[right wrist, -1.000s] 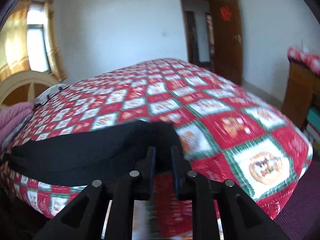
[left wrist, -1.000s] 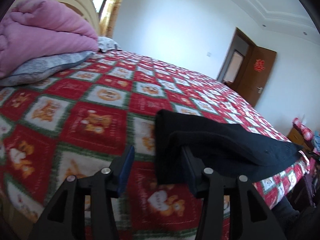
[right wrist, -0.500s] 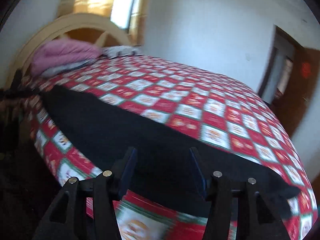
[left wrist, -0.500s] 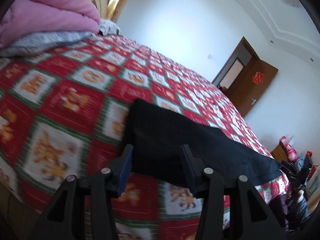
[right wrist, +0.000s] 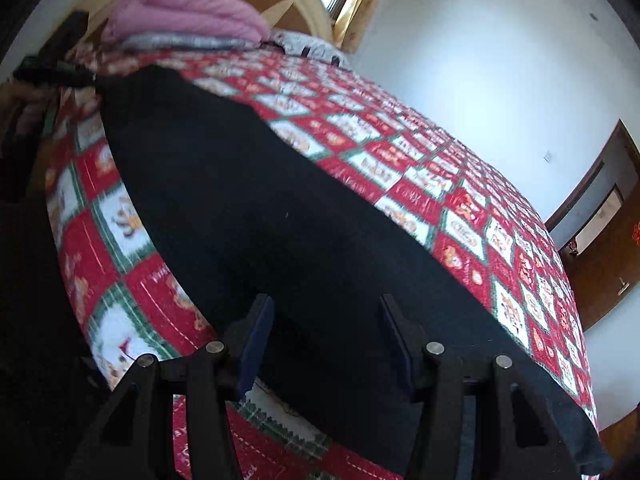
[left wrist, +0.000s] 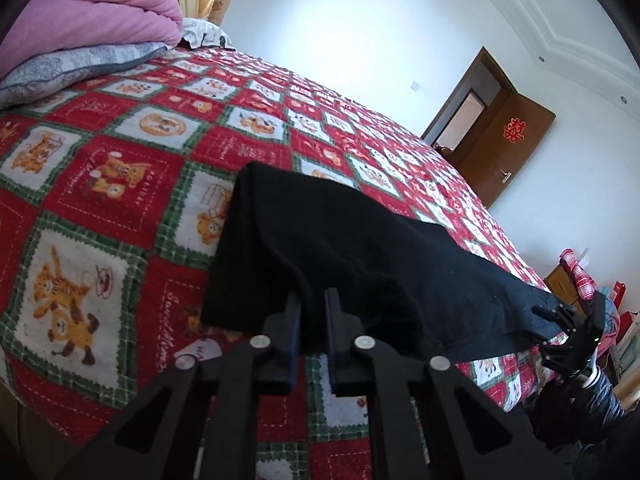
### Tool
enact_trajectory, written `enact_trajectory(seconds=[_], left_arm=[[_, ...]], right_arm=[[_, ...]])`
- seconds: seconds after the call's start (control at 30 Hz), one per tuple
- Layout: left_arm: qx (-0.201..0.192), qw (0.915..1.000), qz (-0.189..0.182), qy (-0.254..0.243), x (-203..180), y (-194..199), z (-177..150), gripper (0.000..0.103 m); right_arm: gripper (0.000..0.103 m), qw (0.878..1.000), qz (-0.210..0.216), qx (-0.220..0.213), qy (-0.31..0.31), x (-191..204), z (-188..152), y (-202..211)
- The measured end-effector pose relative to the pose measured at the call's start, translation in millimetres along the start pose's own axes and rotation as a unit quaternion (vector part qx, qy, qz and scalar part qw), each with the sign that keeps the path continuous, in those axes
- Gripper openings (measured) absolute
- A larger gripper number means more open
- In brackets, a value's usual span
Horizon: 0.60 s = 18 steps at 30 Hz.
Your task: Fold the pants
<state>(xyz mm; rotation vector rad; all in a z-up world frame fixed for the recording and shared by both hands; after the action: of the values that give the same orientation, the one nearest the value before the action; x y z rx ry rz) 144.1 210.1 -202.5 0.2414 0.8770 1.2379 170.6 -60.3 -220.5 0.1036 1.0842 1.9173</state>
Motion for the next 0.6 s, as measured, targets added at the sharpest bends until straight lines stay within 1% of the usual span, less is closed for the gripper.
enact_trajectory(seconds=[0.07,0.1,0.13,0.17,0.23,0.27,0.33,0.47,0.6], left_arm=[[-0.001,1.0,0.0,0.002,1.6,-0.4,1.3,0.007],[-0.004,1.0,0.0,0.003,2.2,0.5,3.6,0.006],[-0.006,1.0,-0.001,0.002,2.0,1.3,4.5,0.006],[-0.01,0.9999,0.0,0.0,2.2,2.9,7.4,0.005],[-0.018,0.9998,0.001,-0.004,3.7,6.3,14.5,0.005],[-0.022,0.9997,0.004,-0.005,4.8,7.4,18.0,0.005],[-0.032,0.9995,0.003,0.001,9.1,11.2,26.8,0.005],[-0.046,0.9989,0.0,0.005,14.0,18.7,35.8,0.005],[-0.045,0.999,0.002,0.002,17.2,19.8,35.4,0.005]], right_arm=[[0.055,1.0,0.001,0.006,0.002,1.0,-2.0,-6.2],[0.048,1.0,0.002,0.01,0.002,1.6,-2.4,-9.2],[0.034,1.0,0.006,0.015,0.001,2.6,-2.7,-13.1],[0.027,1.0,0.01,0.019,-0.001,3.0,-2.7,-15.8],[0.006,0.999,0.017,0.023,-0.013,4.1,-1.8,-20.0],[0.004,0.999,0.024,0.021,-0.019,4.6,-0.2,-20.1],[0.004,1.0,0.018,0.012,-0.023,4.2,4.8,-14.3],[0.003,0.998,0.028,-0.007,-0.049,-1.8,14.0,4.2],[0.003,0.997,0.039,-0.016,-0.065,-5.3,18.0,21.3]])
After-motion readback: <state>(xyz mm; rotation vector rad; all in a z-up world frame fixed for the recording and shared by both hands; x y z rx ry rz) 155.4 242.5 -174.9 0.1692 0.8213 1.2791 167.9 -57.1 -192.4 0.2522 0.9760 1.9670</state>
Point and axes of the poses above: each gripper's, at about its wrist camera, not at the fingertips, and y roughly against the way its jaws point, x to its left, z to its top, the point moved 7 cm from there along -y, roughly the way its jaws point, and after that the axes turned 4 degrees about z, right-handed, at the moved point
